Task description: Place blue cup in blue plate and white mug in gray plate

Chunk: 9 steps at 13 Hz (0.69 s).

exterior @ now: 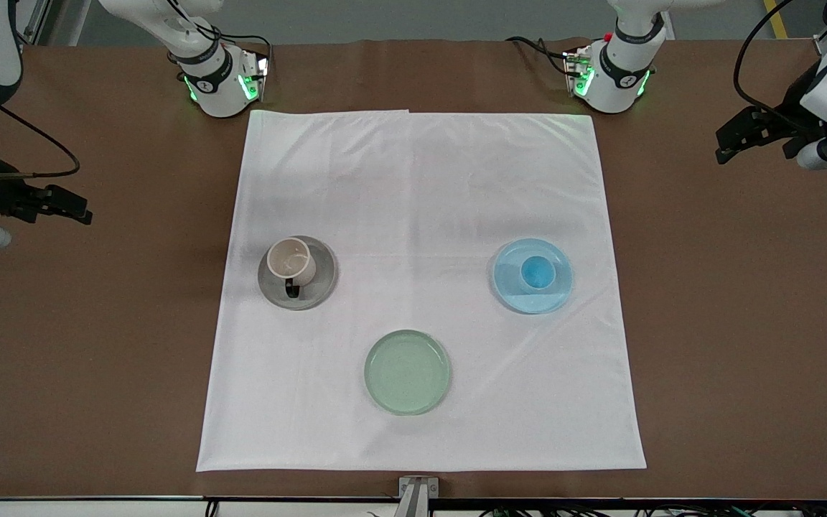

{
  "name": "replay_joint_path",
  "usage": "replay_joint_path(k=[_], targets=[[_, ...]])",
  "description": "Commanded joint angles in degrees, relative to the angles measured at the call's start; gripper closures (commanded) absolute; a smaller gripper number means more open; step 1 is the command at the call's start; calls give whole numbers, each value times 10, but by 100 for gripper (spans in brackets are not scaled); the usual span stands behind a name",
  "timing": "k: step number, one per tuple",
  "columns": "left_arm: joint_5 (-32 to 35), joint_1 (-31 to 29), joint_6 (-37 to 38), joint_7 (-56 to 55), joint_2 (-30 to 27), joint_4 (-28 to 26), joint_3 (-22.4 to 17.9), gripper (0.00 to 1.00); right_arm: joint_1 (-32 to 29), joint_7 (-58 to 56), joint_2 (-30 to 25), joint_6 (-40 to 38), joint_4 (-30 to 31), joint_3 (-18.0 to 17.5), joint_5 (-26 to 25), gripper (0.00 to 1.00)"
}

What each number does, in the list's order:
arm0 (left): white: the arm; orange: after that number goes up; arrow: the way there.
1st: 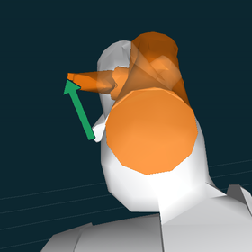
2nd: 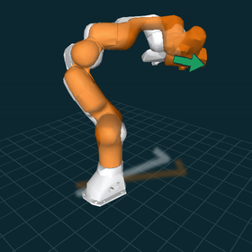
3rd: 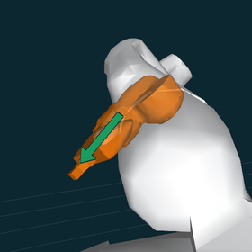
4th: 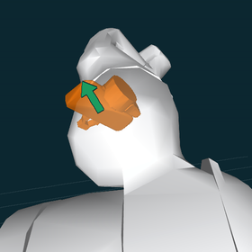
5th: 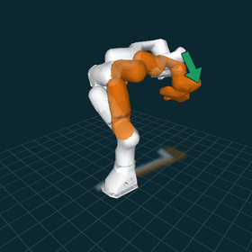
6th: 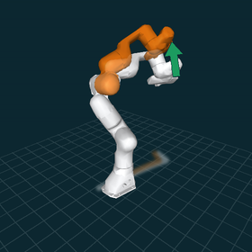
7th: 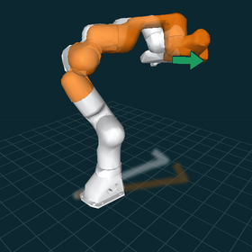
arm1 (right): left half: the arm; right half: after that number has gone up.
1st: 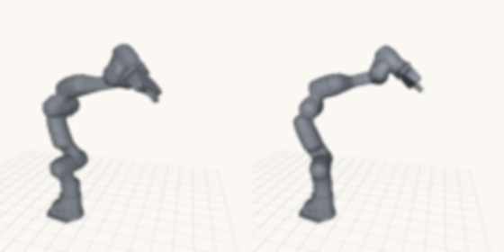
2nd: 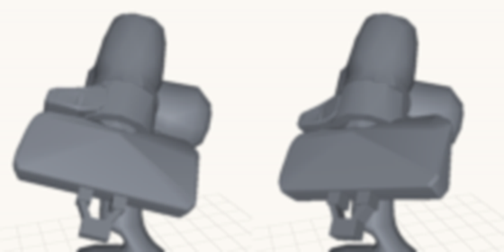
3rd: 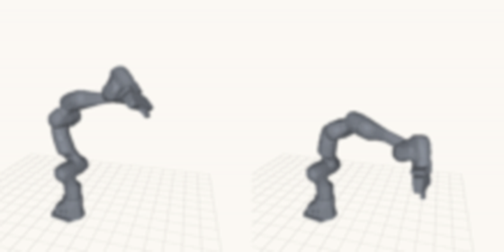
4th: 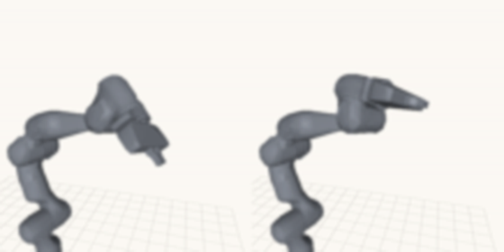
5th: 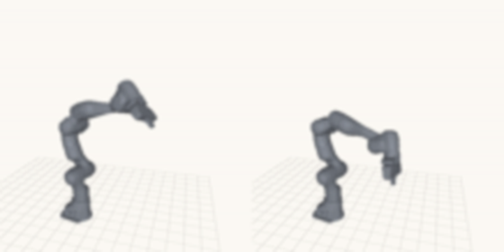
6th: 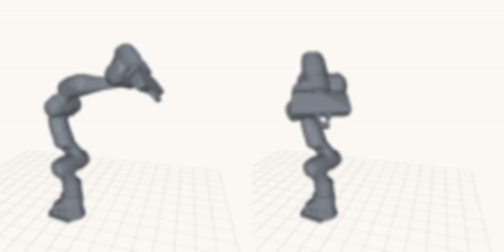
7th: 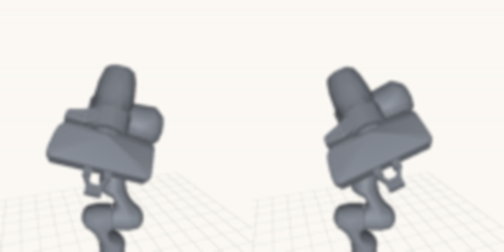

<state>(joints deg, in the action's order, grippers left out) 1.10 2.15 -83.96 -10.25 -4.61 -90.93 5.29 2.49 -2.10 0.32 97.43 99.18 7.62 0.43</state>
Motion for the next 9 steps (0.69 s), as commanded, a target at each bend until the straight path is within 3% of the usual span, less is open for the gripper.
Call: replay_joint_path(k=[1, 5, 9], targets=[[-4, -6, -10, 11, -9, -6, 0, 0, -13, -5, 7, -31, -77, -13, -10, 0], [-2, -6, -16, 11, -6, -6, 0, 0, -15, -2, 14, -30, -123, -13, -4, 0], [-1, 0, -34, 11, 9, -6, 1, 0, -14, -4, 14, -29, -127, -13, -3, 0]])
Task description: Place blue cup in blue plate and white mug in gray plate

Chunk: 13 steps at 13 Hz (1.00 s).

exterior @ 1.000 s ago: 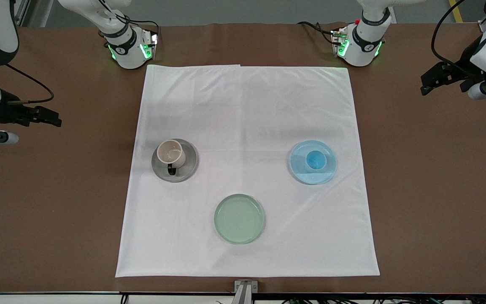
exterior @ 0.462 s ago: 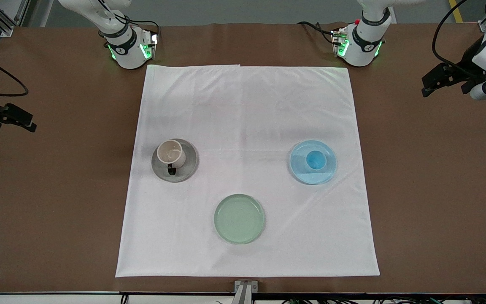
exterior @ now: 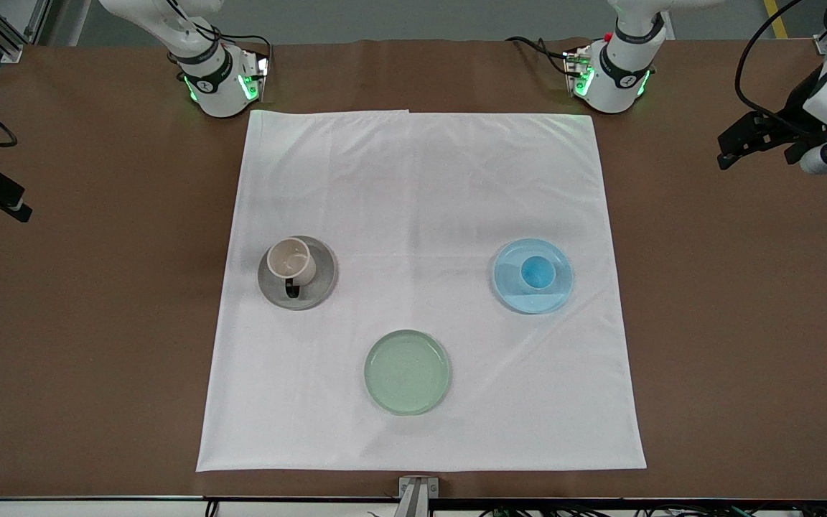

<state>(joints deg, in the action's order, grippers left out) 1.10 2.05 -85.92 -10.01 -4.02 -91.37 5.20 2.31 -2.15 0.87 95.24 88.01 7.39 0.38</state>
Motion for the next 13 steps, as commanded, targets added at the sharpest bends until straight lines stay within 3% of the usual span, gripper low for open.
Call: replay_joint_path(k=[1, 13], targets=[[-1, 1, -15, 9, 3, -2, 2, 0, -12, -4, 9, -8, -15, -11, -3, 0], [0, -5, -3, 21, 1, 8, 1, 0, -11, -4, 9, -8, -31, -11, -2, 0]])
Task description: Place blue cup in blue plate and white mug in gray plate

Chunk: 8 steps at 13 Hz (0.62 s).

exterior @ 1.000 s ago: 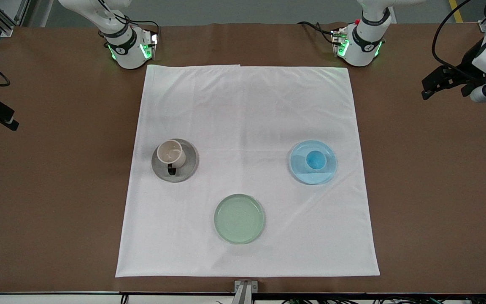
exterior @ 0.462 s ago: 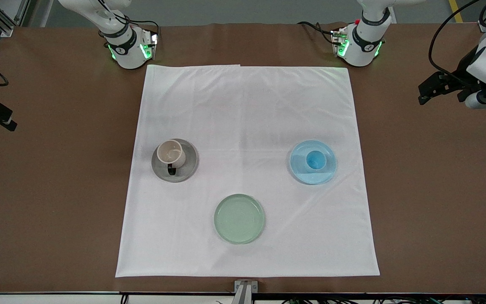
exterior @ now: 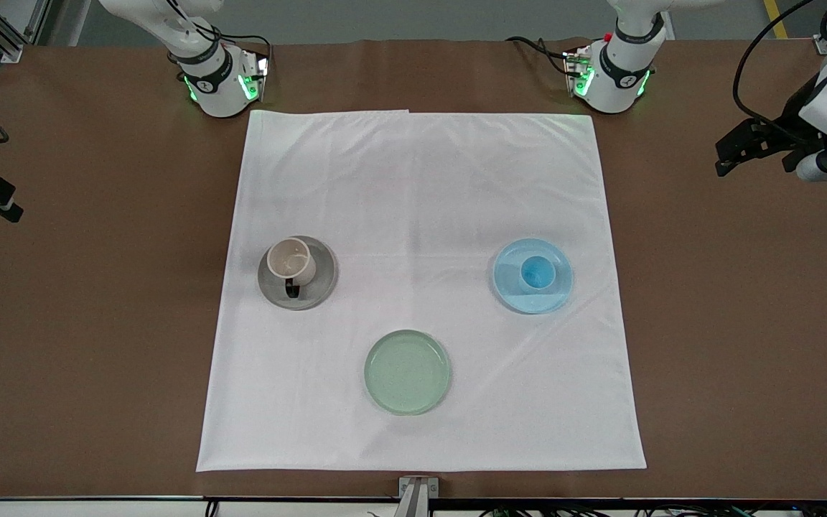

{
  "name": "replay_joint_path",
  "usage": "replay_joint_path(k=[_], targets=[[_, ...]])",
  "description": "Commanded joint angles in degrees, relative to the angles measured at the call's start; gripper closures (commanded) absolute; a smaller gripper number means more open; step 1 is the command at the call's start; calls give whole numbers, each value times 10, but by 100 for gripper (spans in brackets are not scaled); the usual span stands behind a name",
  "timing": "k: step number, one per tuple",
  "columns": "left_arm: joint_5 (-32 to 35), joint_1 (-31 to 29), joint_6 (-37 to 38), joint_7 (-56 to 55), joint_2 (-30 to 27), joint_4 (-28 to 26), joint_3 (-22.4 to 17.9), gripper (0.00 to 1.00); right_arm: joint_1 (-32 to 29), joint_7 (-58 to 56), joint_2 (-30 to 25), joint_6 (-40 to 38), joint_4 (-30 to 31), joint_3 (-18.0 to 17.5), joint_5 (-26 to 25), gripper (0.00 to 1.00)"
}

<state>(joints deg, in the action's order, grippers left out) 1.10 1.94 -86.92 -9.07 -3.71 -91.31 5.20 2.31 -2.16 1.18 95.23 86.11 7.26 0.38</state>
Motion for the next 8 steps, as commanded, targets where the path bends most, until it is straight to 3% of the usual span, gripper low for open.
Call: replay_joint_path(k=[1, 8], targets=[[0, -4, 7, 10, -2, 9, 1, 0, -11, -4, 6, -8, -12, -9, -2, 0], [0, 0, 7, 10, -1, 10, 1, 0, -9, -3, 6, -8, -12, -9, -2, 0]])
